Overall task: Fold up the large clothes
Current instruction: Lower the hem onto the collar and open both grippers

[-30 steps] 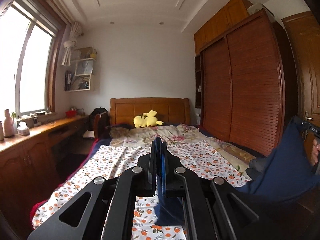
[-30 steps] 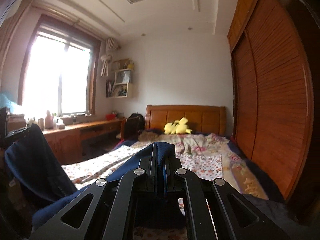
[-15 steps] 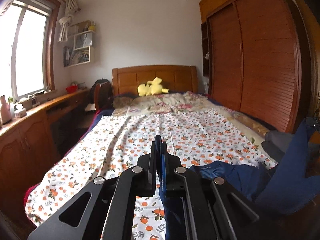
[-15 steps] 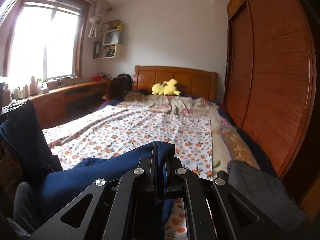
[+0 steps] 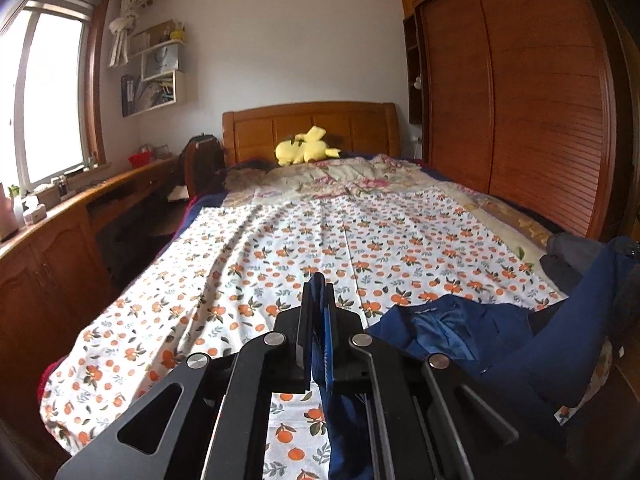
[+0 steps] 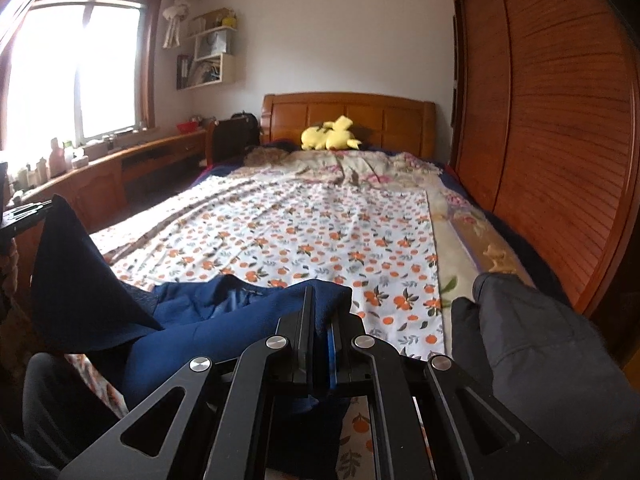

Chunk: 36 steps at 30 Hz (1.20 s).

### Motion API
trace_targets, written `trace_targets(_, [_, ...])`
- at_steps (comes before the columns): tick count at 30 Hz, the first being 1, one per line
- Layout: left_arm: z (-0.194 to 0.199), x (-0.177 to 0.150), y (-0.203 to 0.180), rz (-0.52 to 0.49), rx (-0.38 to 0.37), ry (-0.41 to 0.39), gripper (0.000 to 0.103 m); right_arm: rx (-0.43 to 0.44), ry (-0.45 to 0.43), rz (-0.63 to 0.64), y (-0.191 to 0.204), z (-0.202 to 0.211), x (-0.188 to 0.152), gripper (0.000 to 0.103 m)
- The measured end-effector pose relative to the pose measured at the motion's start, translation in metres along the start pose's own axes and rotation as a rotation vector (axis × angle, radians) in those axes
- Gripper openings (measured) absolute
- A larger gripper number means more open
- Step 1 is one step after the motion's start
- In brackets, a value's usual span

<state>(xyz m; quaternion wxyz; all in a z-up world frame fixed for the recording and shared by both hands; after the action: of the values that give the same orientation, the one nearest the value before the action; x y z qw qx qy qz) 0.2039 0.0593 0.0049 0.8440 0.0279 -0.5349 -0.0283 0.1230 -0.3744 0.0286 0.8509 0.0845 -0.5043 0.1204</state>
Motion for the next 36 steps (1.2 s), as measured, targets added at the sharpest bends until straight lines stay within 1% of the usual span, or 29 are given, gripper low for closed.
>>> trace_targets(3, [-0.033, -0.007, 0.002, 0.011, 0.0, 0.038, 0.005, -0.016, 0.023, -0.018, -0.007, -0.028, 0.0, 0.004])
trace_targets(8, [-0.085, -0.011, 0.009, 0.021, 0.0, 0.096, 0.005, -0.041, 0.066, -0.083, -0.028, -0.077, 0.004, 0.004])
trace_targets(9, [-0.095, -0.013, 0.011, 0.023, -0.002, 0.111, 0.007, -0.047, 0.076, -0.089, -0.031, -0.086, 0.003, 0.005])
trace_targets(10, [-0.103, -0.014, 0.011, 0.027, -0.008, 0.123, 0.008, -0.045, 0.087, -0.092, -0.032, -0.094, 0.003, 0.012])
trace_targets(11, [-0.109, -0.016, 0.01, 0.027, -0.017, 0.136, 0.009, -0.039, 0.107, -0.095, -0.033, -0.103, 0.001, 0.023])
trace_targets(12, [-0.112, -0.02, 0.009, 0.024, -0.023, 0.142, 0.015, -0.037, 0.119, -0.092, -0.032, -0.11, -0.001, 0.027])
trace_targets(13, [-0.115, -0.023, 0.008, 0.016, -0.021, 0.141, 0.033, -0.04, 0.135, -0.08, -0.03, -0.116, -0.004, 0.035])
trace_targets(14, [-0.116, -0.026, 0.005, 0.005, -0.018, 0.137, 0.049, -0.048, 0.146, -0.063, -0.027, -0.12, -0.008, 0.045])
trace_targets(15, [-0.116, -0.029, 0.004, -0.003, -0.011, 0.128, 0.07, -0.057, 0.152, -0.05, -0.025, -0.122, -0.01, 0.051])
trace_targets(16, [-0.115, -0.034, 0.002, -0.008, -0.008, 0.115, 0.078, -0.074, 0.156, -0.031, -0.022, -0.124, -0.013, 0.058])
trace_targets(18, [-0.112, -0.042, -0.002, -0.015, -0.01, 0.109, 0.08, -0.102, 0.157, 0.006, -0.015, -0.123, -0.021, 0.058])
trace_targets(20, [-0.11, -0.054, -0.007, -0.016, -0.024, 0.108, 0.085, -0.123, 0.154, 0.032, -0.009, -0.119, -0.027, 0.058])
trace_targets(23, [-0.106, -0.069, -0.016, -0.03, -0.046, 0.107, 0.087, -0.135, 0.134, 0.061, 0.004, -0.111, -0.029, 0.058])
trace_targets(24, [-0.104, -0.072, -0.019, -0.037, -0.053, 0.102, 0.089, -0.122, 0.136, 0.063, 0.01, -0.111, -0.03, 0.058])
trace_targets(25, [-0.101, -0.074, -0.021, -0.036, -0.061, 0.096, 0.094, -0.1, 0.142, 0.067, 0.017, -0.111, -0.031, 0.058])
trace_targets(29, [-0.085, -0.083, -0.031, -0.048, -0.112, 0.071, 0.1, -0.032, 0.171, 0.11, 0.054, -0.12, -0.038, 0.058])
trace_targets(31, [-0.081, -0.088, -0.034, -0.055, -0.121, 0.067, 0.1, 0.013, 0.194, 0.126, 0.074, -0.127, -0.046, 0.058])
trace_targets(36, [-0.074, -0.109, -0.04, -0.053, -0.153, 0.1, 0.1, 0.104, 0.262, 0.178, 0.121, -0.144, -0.067, 0.058])
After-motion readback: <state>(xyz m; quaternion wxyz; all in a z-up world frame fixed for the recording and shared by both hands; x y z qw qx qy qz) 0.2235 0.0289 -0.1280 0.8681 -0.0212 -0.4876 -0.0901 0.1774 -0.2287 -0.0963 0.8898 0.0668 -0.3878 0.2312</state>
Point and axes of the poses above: each gripper's, at about its wrist camera, not at the fingertips, and z roughly against the way its jaws point, y to its left, x to its top, the point moved 3 cm from there along -z, roughly the way its jaws point, and after that the axes turned 3 degrees about x, right-handed, at the moved point
